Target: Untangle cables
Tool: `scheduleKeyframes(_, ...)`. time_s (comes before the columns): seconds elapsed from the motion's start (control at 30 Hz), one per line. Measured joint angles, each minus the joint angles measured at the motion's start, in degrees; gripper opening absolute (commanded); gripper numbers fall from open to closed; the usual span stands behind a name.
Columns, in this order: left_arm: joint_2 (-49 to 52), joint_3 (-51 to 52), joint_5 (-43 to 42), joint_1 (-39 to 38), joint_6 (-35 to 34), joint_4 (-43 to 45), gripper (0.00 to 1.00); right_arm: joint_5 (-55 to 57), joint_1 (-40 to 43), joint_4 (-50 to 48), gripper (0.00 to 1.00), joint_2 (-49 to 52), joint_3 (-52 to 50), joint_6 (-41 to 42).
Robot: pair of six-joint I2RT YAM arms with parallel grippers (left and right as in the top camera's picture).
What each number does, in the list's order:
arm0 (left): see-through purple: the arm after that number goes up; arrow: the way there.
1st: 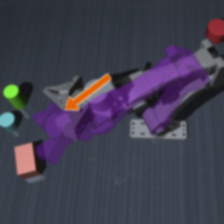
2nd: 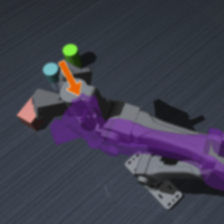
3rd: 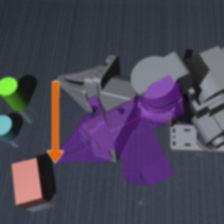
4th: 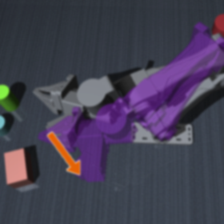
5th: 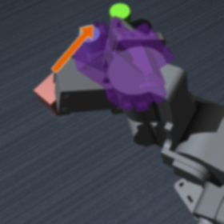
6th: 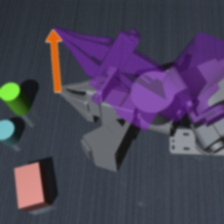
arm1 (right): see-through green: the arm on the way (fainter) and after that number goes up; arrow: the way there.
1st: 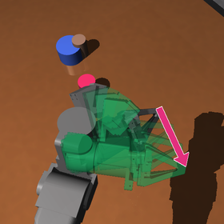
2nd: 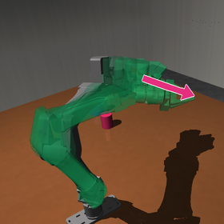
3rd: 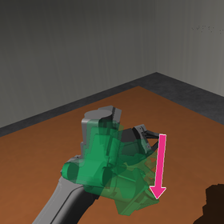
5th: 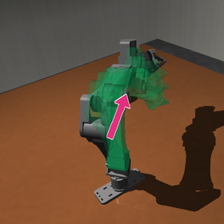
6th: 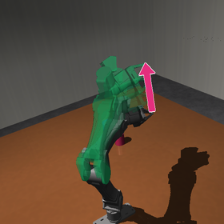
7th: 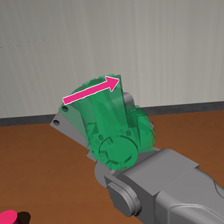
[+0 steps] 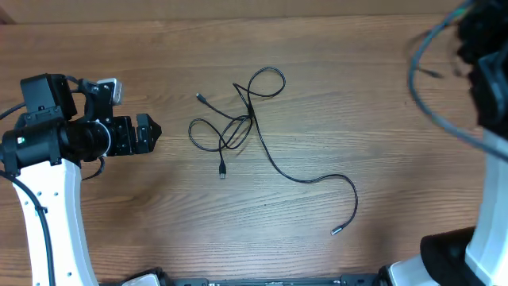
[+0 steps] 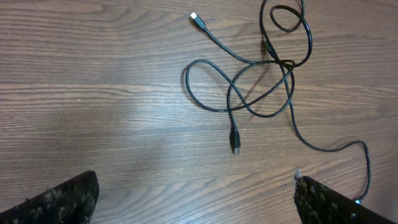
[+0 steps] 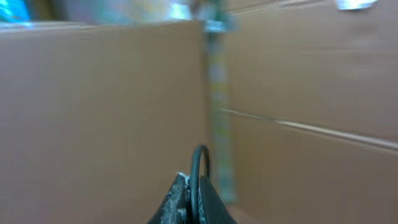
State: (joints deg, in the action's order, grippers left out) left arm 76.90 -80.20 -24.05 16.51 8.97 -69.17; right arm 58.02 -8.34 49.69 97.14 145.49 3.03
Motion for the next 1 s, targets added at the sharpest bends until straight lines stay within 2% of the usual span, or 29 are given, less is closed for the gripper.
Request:
scheduleKeyframes(0.17,0.0,0.0,0.0,0.0,0.0,-0.1,1.00,-0.6,16.0,10.0,0.04,0.5,0.0,4.1)
scheduleKeyframes(0.3,0.0,0.0,0.0,0.0,0.0,0.0,1.00,-4.9,28.3,18.6,0.04,1.2,0.0,11.6)
scheduleKeyframes(0.33,0.0,0.0,0.0,0.0,0.0,0.0,1.00,-7.5,33.6,22.1,0.04,1.3,-0.3,15.4)
scheduleKeyframes(0.37,0.0,0.0,0.0,0.0,0.0,0.0,1.00,-7.8,34.4,22.6,0.04,1.3,-0.3,15.9)
scheduleKeyframes(0.6,0.0,0.0,0.0,0.0,0.0,0.0,1.00,-25.7,53.7,25.1,0.04,1.7,-6.2,23.3)
scheduleKeyframes(0.77,0.0,0.0,0.0,0.0,0.0,0.0,1.00,-39.7,62.6,24.9,0.04,4.0,-12.3,24.4)
scheduleKeyframes(1.0,0.0,0.0,0.0,0.0,0.0,0.0,1.00,-49.4,66.8,23.8,0.04,7.5,-22.2,25.2)
